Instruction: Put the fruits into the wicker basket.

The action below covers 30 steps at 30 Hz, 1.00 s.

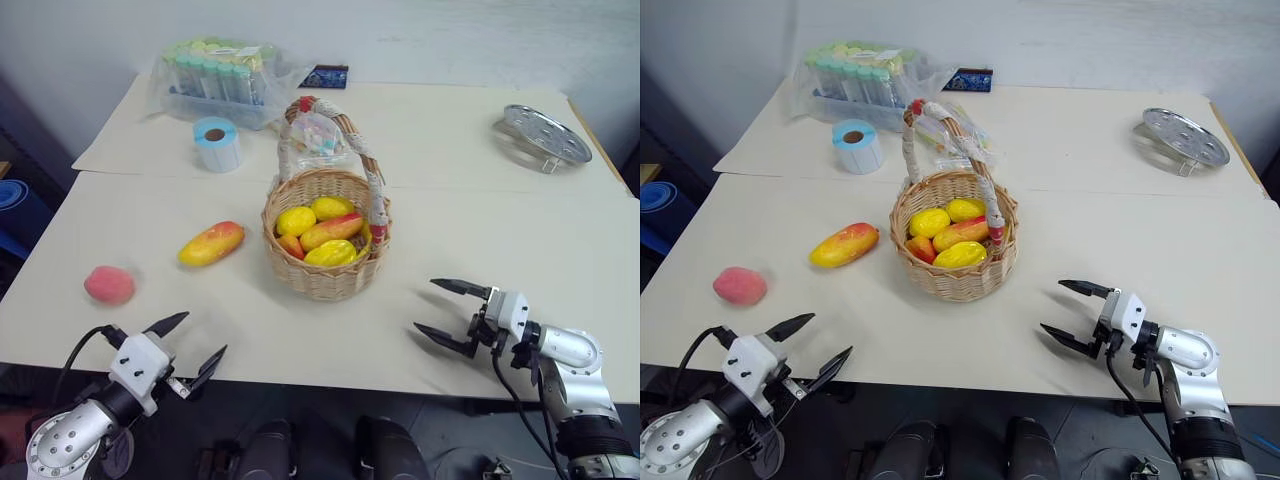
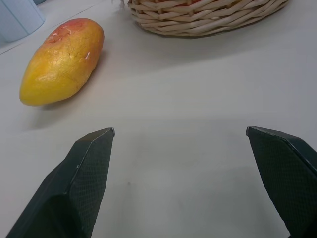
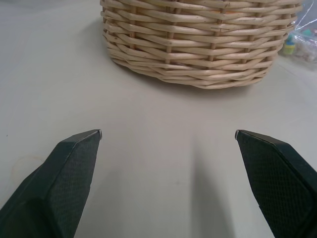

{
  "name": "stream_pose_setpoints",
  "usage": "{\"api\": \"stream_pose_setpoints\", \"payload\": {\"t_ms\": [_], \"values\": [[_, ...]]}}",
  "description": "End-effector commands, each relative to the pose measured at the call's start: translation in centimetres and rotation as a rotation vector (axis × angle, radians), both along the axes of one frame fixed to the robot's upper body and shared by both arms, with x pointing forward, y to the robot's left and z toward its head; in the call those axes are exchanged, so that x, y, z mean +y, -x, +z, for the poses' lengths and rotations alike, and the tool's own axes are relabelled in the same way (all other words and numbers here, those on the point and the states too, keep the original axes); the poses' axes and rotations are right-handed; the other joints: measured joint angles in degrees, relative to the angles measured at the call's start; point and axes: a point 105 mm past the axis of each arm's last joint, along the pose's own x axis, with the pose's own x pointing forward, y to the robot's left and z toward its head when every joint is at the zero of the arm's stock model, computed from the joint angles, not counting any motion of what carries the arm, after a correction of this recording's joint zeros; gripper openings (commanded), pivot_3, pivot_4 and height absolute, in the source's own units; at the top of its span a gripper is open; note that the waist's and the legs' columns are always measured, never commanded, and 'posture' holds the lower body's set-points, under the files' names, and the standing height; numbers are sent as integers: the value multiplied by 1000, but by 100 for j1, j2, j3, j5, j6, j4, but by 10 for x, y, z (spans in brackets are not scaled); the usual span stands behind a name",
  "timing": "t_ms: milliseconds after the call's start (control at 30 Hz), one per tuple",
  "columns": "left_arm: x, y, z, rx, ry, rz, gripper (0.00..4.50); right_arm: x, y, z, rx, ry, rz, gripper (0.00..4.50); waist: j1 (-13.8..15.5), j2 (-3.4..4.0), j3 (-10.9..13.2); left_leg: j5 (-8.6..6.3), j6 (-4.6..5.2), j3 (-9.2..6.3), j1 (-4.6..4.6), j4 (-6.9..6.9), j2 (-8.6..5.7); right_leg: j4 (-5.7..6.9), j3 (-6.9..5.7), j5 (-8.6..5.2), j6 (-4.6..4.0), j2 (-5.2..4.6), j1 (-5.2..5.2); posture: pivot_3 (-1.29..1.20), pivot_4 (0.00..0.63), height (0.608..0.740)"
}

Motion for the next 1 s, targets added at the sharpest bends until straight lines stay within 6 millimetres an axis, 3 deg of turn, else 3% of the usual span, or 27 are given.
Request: {"api": "stream_pose_setpoints", "payload": {"t_ms": [33,267,500,667,800,900,1000], "values": [[-8,3,10,-35,0,-28,4500,3,2,2,-24,-7,18,4464,-1,0,0,0,0,0,0,0,0,1,0,0,0,0,0,0,150,740],[-18,10,14,-10,61,-105,4500,9,-1,5,-44,-33,56,4464,-7,0,0,0,0,0,0,5,0,5,0,0,0,2,0,0,150,740],[-17,12,24,-19,160,-68,4500,12,6,5,41,-23,185,4464,-2,0,0,-2,3,0,0,17,3,7,1,0,0,2,3,0,150,740],[-13,21,23,-7,172,-32,4500,17,4,16,16,-46,217,4464,-5,0,0,-8,6,0,0,27,6,7,2,0,0,2,8,0,150,740],[12,33,28,-44,208,106,4500,28,5,37,-73,-103,218,4464,-14,0,0,-14,0,0,-2,28,16,1,3,-1,-1,11,6,0,150,740],[45,54,22,-68,257,287,4500,41,22,60,-147,-226,339,4464,-27,0,0,-25,-2,4,-1,32,33,-8,13,-1,-1,25,10,0,150,740],[90,85,13,-99,332,544,4500,47,30,72,-100,-276,360,4464,-12,0,0,-42,-4,4,-1,36,46,-18,52,-3,-5,37,11,0,150,740]]}}
